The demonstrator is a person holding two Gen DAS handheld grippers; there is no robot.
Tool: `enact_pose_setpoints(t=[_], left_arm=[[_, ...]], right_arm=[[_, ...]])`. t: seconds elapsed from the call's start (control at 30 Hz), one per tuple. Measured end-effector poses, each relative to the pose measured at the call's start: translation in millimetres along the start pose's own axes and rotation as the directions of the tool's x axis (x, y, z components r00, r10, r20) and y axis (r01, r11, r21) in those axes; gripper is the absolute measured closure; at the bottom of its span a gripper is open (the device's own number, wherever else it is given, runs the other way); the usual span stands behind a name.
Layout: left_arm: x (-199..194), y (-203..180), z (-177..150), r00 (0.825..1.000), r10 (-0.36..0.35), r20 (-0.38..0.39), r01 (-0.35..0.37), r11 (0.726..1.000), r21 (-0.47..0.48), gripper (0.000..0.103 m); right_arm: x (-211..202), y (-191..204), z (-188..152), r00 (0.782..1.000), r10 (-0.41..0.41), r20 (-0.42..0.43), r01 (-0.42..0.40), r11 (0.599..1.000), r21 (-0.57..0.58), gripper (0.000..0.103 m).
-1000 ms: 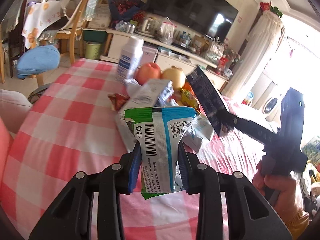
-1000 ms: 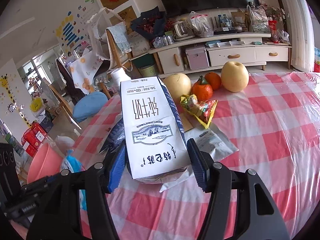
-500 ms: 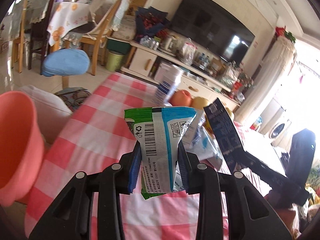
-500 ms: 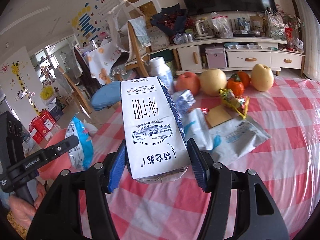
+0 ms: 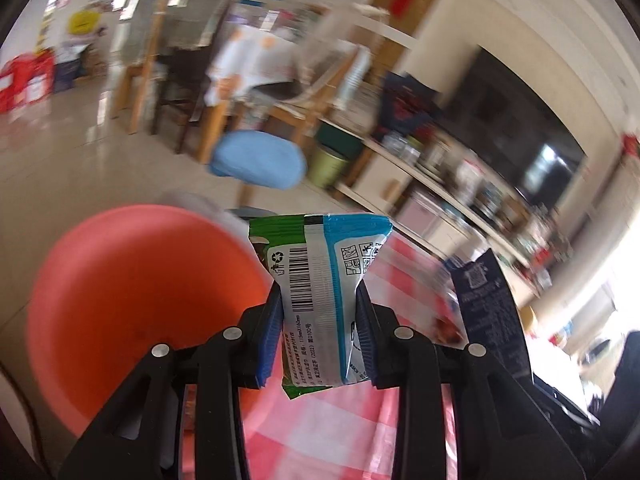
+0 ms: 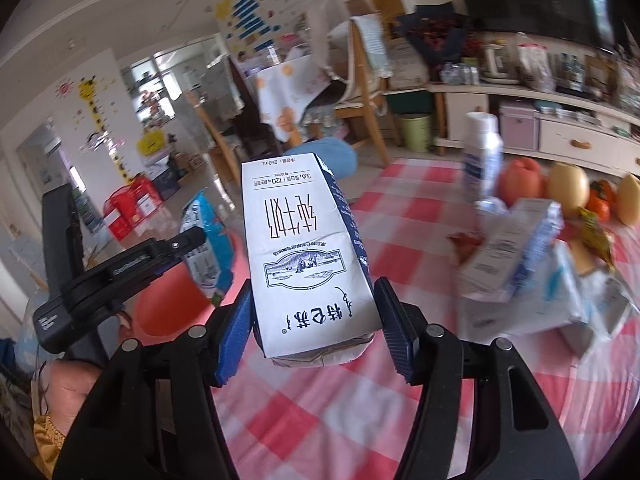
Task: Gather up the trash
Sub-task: 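Lift the green packet with the left gripper and drop it into the pink bucket, then lower the white milk carton into the pink bucket and open the right gripper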
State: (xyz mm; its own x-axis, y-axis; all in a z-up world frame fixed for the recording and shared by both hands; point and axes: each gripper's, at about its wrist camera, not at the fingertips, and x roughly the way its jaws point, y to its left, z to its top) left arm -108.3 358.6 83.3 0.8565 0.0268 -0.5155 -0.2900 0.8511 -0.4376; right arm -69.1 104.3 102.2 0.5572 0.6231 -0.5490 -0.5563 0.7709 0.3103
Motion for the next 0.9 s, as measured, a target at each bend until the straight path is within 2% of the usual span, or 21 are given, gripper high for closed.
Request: enact_pose_setpoints(t=[0.2, 0.37, 0.43, 0.47, 0.5, 0.57, 0.63, 0.67, 0.73, 0.9], left_arm=[[-5.9, 60.5, 18.7, 0.990, 0.138, 0.038, -0.130, 0.979, -0.155, 0.067], [-3.4, 99.1, 22.4, 0.978, 0.209, 0.012, -0.199, 0.946, -0.257, 0.066], [-2.7, 111.6, 21.1, 0.965, 0.263, 0.008, -0.250, 0.923, -0.292, 0.060], [-3.1, 114.8, 19.4, 0.962, 0.273, 0.012, -0.257, 0.918, -0.304, 0.053], [-3.0, 120.2, 20.1, 0.956, 0.293, 0.019, -0.272, 0.908, -0.318, 0.041], [-2.6, 123.3, 23.0, 0.940, 0.338, 0.034, -0.309, 0.892, -0.330, 0.024], [-5.1, 122.8, 23.2, 0.934, 0.353, 0.053, -0.318, 0.890, -0.327, 0.020], [-5.6, 122.9, 23.8, 0.932, 0.358, 0.058, -0.322, 0.890, -0.324, 0.015], [-6.4, 118.5, 24.2, 0.932, 0.355, 0.080, -0.316, 0.897, -0.308, 0.013], [-3.1, 101.2, 23.1, 0.956, 0.270, 0.111, -0.236, 0.938, -0.252, 0.007]], right_arm=[[45.2, 71.2, 16.9, 0.995, 0.092, -0.038, -0.095, 0.991, -0.096, 0.042], [84.5, 113.0, 25.0, 0.986, 0.142, -0.081, -0.152, 0.980, -0.128, 0.042], [100.4, 124.7, 25.3, 0.984, 0.140, -0.108, -0.155, 0.977, -0.147, 0.040], [106.8, 128.8, 23.5, 0.983, 0.137, -0.125, -0.155, 0.977, -0.149, 0.038], [113.9, 129.8, 22.3, 0.983, 0.122, -0.138, -0.142, 0.979, -0.146, 0.035], [115.4, 127.8, 19.9, 0.985, 0.108, -0.135, -0.125, 0.984, -0.129, 0.021], [108.0, 122.1, 18.8, 0.989, 0.099, -0.109, -0.111, 0.988, -0.110, 0.017], [102.8, 117.8, 17.4, 0.991, 0.094, -0.097, -0.104, 0.989, -0.106, 0.017], [92.2, 109.1, 15.8, 0.995, 0.061, -0.077, -0.069, 0.992, -0.106, 0.014], [68.4, 83.8, 9.8, 0.999, -0.030, -0.045, 0.025, 0.995, -0.099, 0.010]])
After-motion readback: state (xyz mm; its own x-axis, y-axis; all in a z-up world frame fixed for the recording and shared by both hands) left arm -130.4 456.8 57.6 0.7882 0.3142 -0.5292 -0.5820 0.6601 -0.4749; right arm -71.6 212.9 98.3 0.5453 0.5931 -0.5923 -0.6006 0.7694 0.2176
